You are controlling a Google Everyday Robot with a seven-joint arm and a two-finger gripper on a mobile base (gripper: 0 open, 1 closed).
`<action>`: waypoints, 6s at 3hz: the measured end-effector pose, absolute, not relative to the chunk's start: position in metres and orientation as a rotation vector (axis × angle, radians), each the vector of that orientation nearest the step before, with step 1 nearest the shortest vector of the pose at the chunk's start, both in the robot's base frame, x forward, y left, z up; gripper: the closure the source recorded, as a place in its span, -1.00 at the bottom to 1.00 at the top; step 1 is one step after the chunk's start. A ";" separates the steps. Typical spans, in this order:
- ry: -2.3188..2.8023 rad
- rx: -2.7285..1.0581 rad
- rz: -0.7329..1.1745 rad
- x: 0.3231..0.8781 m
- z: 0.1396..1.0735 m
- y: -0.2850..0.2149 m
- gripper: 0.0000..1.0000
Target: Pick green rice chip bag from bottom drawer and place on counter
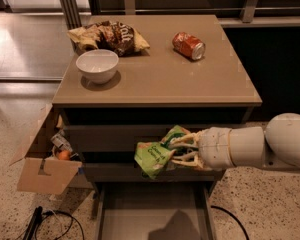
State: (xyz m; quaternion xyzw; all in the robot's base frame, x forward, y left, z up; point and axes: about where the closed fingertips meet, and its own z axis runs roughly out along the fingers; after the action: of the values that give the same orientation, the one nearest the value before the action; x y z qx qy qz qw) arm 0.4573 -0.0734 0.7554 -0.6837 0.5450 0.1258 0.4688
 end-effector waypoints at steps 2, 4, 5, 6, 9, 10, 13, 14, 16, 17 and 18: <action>1.280 -1.590 0.183 0.481 0.883 -0.097 1.00; 1.283 -1.588 0.159 0.510 0.889 -0.092 1.00; 1.249 -1.619 0.124 0.544 0.904 -0.080 1.00; 1.214 -1.657 0.066 0.570 0.927 -0.071 1.00; 1.172 -1.792 -0.151 0.615 0.983 -0.062 1.00; 1.169 -1.794 -0.155 0.616 0.983 -0.061 1.00; 1.113 -1.800 -0.297 0.644 0.977 -0.073 1.00; 1.117 -1.773 -0.287 0.648 0.970 -0.070 1.00; 1.173 -1.738 -0.187 0.660 0.913 -0.051 1.00; 1.161 -1.729 -0.222 0.663 0.905 -0.047 1.00; 1.161 -1.726 -0.224 0.663 0.906 -0.047 0.63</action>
Offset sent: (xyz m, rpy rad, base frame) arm 0.0360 -0.0440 0.1854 0.0688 -0.1683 -0.1089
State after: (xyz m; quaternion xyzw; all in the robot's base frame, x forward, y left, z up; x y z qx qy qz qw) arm 0.6632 -0.0466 0.9056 -0.7141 0.4801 -0.0925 0.5009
